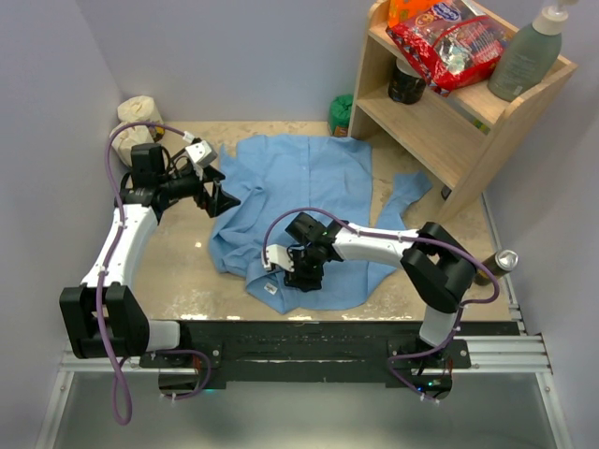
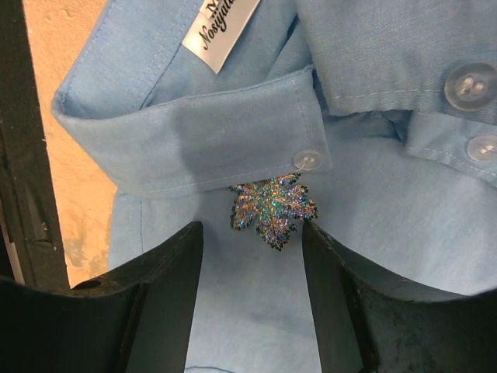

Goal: Remove the brooch from the garment
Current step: Remove the brooch from the clothes.

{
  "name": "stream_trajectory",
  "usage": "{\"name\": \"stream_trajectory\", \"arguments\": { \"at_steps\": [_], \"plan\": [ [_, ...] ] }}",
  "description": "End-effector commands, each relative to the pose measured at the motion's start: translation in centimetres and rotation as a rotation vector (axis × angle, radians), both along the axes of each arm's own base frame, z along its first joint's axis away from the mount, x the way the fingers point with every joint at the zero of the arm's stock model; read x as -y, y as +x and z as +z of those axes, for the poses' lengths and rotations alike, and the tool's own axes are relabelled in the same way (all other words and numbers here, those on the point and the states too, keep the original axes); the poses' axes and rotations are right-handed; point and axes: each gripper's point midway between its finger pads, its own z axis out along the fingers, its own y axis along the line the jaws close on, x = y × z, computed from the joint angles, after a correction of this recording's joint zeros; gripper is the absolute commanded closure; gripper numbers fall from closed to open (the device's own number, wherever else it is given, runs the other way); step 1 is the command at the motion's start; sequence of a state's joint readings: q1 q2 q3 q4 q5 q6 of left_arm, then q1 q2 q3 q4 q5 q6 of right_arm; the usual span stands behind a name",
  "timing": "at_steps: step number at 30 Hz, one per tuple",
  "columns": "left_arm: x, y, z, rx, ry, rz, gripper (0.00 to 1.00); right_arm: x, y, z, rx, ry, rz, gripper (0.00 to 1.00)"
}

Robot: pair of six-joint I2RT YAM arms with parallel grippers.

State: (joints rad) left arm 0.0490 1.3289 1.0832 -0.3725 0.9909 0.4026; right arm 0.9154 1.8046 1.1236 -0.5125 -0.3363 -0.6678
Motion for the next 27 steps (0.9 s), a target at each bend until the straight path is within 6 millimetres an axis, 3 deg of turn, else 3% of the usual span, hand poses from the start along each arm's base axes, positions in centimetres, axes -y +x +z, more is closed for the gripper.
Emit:
{"name": "stream_trajectory", "arguments": {
  "at_steps": [1,8,14,22,27],
  "plan": [
    [0.4,-0.2,1.3,0.051,-0.008,-0.008,0.01,-0.9,-0.2,0.0,-0.04,0.013,-0.014,0.43],
    [0.3,-0.3,1.3,0.054,-0.008,-0.006,0.0,-1.6,-0.1,0.1,-0.046,0.035,-0.041,0.49],
    [0.3,-0.4,1.3,0.057,-0.005,-0.005,0.01,-1.3,-0.2,-0.3,-0.058,0.016,-0.032,0.73],
    [0.1,-0.7,0.7,0.07,0.029,-0.026,0.01,-1.2,-0.7,1.1,-0.069,0.038,0.0,0.76],
    [0.0,-1.1,0.1,0.145,0.085,-0.079,0.0,-1.2,-1.1,2.5,-0.198,0.086,-0.001,0.76]
  ]
}}
